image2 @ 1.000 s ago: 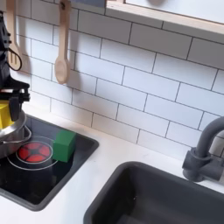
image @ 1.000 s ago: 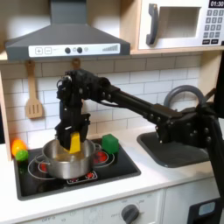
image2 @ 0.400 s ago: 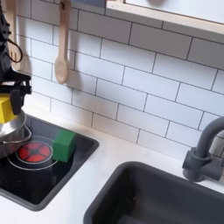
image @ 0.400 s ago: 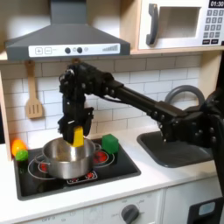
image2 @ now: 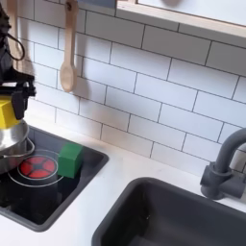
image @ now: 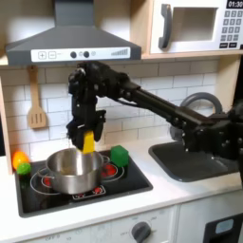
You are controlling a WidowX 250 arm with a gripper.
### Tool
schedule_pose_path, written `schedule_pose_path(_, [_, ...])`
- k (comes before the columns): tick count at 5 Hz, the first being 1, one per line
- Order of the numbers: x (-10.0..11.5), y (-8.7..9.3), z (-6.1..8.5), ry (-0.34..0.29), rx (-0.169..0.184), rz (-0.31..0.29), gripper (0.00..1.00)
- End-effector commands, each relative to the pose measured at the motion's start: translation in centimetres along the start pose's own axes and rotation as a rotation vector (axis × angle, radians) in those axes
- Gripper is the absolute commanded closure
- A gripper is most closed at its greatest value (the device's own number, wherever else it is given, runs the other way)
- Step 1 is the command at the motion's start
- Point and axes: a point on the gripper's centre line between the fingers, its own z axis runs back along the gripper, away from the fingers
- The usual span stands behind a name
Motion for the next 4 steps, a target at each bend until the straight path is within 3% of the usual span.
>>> schedule_pose_path(1, [-1.8,-0.6,-0.7,0.031,-0.009,-0.034,1.00])
schedule_pose_path(4, [-4.5,-0.9,-0.4,0.035,-0.017,-0.063,1.00])
